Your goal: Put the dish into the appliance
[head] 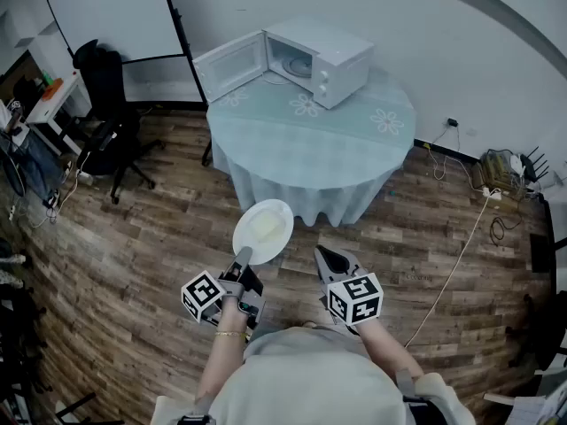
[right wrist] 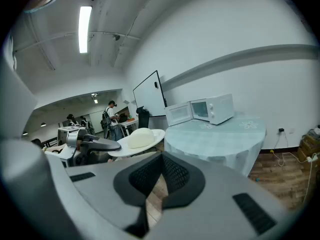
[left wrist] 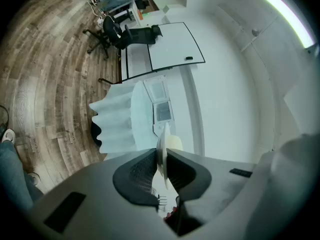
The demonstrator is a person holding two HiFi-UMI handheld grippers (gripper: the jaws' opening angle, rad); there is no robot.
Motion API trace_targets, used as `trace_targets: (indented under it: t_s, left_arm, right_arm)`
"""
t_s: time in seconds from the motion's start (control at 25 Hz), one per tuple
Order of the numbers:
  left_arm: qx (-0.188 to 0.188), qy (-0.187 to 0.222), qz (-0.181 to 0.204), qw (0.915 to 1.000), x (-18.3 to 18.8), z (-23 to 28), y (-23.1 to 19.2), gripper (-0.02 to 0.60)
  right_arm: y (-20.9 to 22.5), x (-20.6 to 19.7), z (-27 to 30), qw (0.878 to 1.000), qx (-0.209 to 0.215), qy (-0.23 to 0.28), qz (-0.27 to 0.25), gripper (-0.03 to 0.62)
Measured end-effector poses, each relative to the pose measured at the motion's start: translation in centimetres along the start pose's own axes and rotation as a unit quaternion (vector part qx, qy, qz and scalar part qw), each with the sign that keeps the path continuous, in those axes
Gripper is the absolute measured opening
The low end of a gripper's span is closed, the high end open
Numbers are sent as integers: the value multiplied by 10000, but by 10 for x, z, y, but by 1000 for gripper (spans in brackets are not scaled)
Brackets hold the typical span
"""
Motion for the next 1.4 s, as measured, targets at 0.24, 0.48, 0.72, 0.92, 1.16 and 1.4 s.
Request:
trace_targets:
  t_s: [0.24, 0.48, 0.72, 0.92, 1.16, 1.4]
  left_arm:
    - [-164, 68, -56, 9998, -5, -17, 4, 48]
    - [-108, 98, -64, 9999, -18, -24, 5, 48]
    - [-184, 86, -117, 9997, -38, -25, 2, 48]
    - [-248, 66, -160, 9995, -54, -20, 4, 48]
    - [-311, 54, -131, 9994, -60, -18, 10, 48]
    - [-425, 40, -134, 9990, -47, 5, 15, 48]
  right_arm:
    - [-22, 4, -9, 9997, 81, 127, -196, 5]
    - [-25, -3, -27, 9995, 115, 127, -284, 5]
    - [-19, -18, -39, 9995, 199, 151, -203, 5]
    - [-12, -27, -46, 9995, 217, 130, -176, 5]
    - [-8, -26, -51, 9994, 234, 107, -238, 5]
    - [3, -16, -42, 9992, 312, 184, -196, 5]
Point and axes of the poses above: the fingertips, and each gripper's own axes: z forward along the fingers, y to its right, x out of its top, the point moved 5 cm from there along -z, backward along the fingers, and after that the axes turned 11 degrees about -y, right-handed, at the moved point
